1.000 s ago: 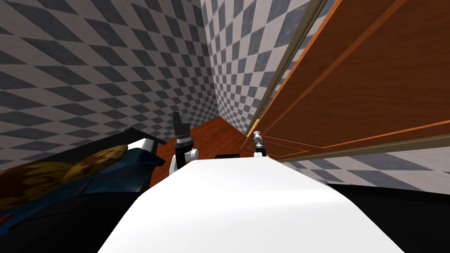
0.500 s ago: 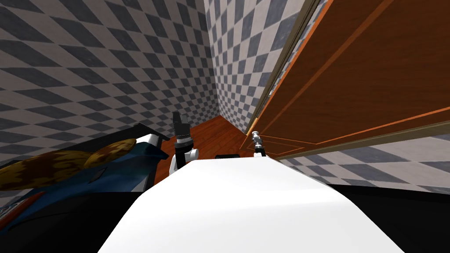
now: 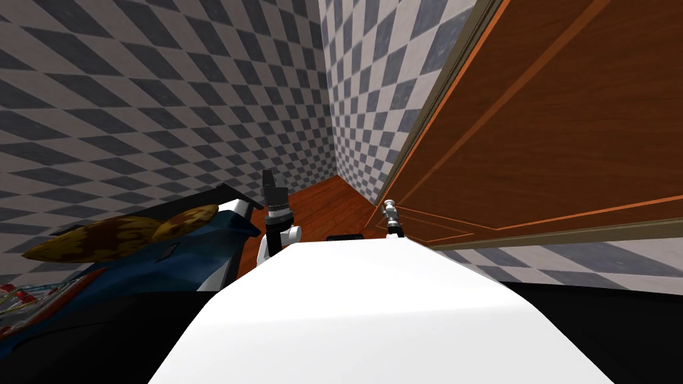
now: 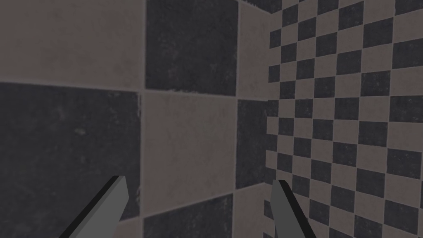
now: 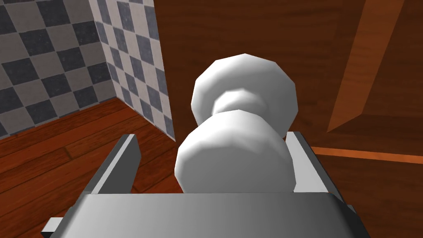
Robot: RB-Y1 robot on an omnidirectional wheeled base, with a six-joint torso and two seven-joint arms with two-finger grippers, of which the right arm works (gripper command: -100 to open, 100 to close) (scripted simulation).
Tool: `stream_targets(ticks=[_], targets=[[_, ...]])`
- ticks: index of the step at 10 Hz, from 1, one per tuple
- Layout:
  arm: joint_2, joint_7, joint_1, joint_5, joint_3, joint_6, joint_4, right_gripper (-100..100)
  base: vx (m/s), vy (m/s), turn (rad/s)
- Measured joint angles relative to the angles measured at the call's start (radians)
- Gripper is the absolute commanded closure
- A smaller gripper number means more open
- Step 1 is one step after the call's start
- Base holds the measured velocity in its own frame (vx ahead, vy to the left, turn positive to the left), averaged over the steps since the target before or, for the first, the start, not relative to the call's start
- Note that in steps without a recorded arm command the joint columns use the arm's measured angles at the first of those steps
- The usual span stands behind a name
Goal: Pull the door open
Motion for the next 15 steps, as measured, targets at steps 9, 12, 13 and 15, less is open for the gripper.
stream_targets(ticks=[9, 12, 13, 15], targets=[[-0.003, -0.017, 0.038, 0.033, 0.050, -0.004, -0.049, 100, -0.093, -0.016, 0.009], [-0.002, -0.015, 0.062, 0.044, 0.066, 0.010, -0.106, 100, -0.208, -0.047, -0.086], [0.000, -0.019, 0.059, 0.048, 0.075, 0.004, -0.099, 100, -0.195, -0.023, -0.083], [0.006, -0.022, 0.056, 0.055, 0.087, 0.002, -0.094, 100, -0.162, -0.010, -0.066]])
